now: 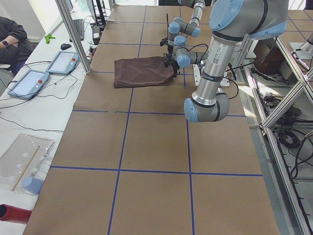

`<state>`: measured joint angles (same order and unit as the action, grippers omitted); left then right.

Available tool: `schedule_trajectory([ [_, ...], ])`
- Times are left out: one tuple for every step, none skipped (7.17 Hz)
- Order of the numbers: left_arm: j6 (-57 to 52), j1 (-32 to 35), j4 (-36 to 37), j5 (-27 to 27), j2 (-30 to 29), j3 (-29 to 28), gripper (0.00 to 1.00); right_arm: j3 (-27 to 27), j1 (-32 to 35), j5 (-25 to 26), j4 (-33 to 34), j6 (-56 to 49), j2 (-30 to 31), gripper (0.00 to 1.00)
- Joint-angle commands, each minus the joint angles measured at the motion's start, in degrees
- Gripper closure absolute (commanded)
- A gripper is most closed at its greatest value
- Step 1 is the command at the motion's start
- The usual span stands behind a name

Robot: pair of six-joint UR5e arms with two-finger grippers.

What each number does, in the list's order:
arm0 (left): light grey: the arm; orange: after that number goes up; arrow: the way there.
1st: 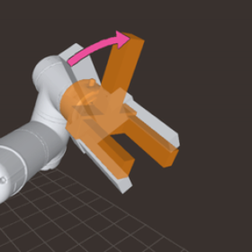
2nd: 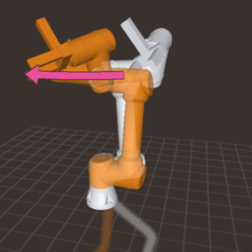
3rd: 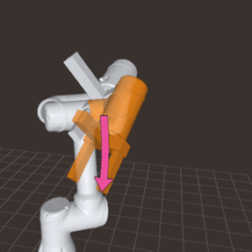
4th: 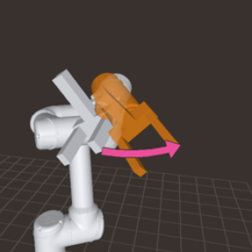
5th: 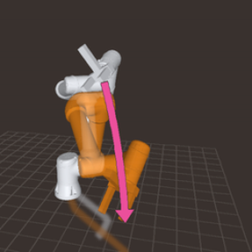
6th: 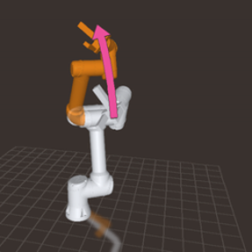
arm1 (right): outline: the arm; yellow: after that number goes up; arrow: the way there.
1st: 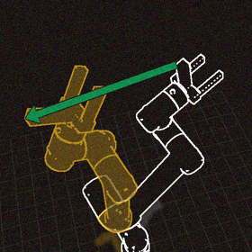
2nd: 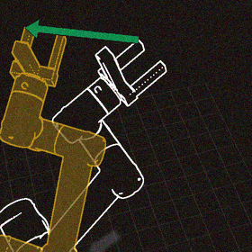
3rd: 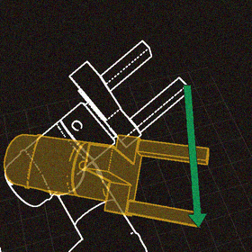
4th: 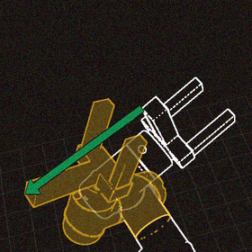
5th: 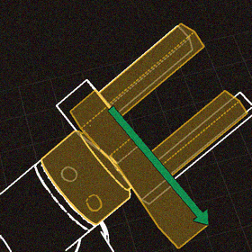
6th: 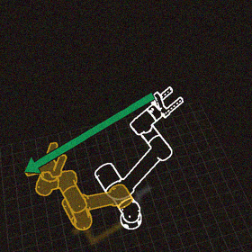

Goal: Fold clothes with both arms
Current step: 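Grasp the shirt's near edge corners with both grippers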

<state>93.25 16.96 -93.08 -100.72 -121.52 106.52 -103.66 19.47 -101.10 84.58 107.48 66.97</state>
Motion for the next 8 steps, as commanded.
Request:
schedule_trajectory([
  [0.0,0.0,0.0,0.0,0.0,0.0,1.0,0.1,-0.2,0.0,-0.1,0.1,1.5,0.0],
  [0.0,0.0,0.0,0.0,0.0,-0.1,1.0,0.0,-0.4,0.0,-0.1,0.2,1.8,0.0],
  [0.0,0.0,0.0,0.0,0.0,-0.1,1.0,0.0,-0.6,0.0,-0.1,0.3,1.8,0.0],
  [0.0,0.0,0.0,0.0,0.0,-0.1,1.0,-0.1,-0.6,-0.1,-0.1,0.4,1.6,0.0],
  [0.0,0.0,0.0,0.0,0.0,-0.1,1.0,-0.4,-0.6,-0.1,-0.1,0.4,1.4,0.14],
  [0.0,0.1,0.1,0.0,0.0,-0.1,1.0,-0.6,-0.4,-0.2,0.0,0.4,1.3,0.42],
  [0.0,0.1,0.1,0.0,0.0,-0.1,1.0,-0.6,0.0,-0.3,0.0,0.3,1.2,0.66],
  [0.0,0.1,0.1,0.0,0.1,-0.1,1.0,-0.7,0.3,-0.5,0.0,0.2,1.1,0.79],
])
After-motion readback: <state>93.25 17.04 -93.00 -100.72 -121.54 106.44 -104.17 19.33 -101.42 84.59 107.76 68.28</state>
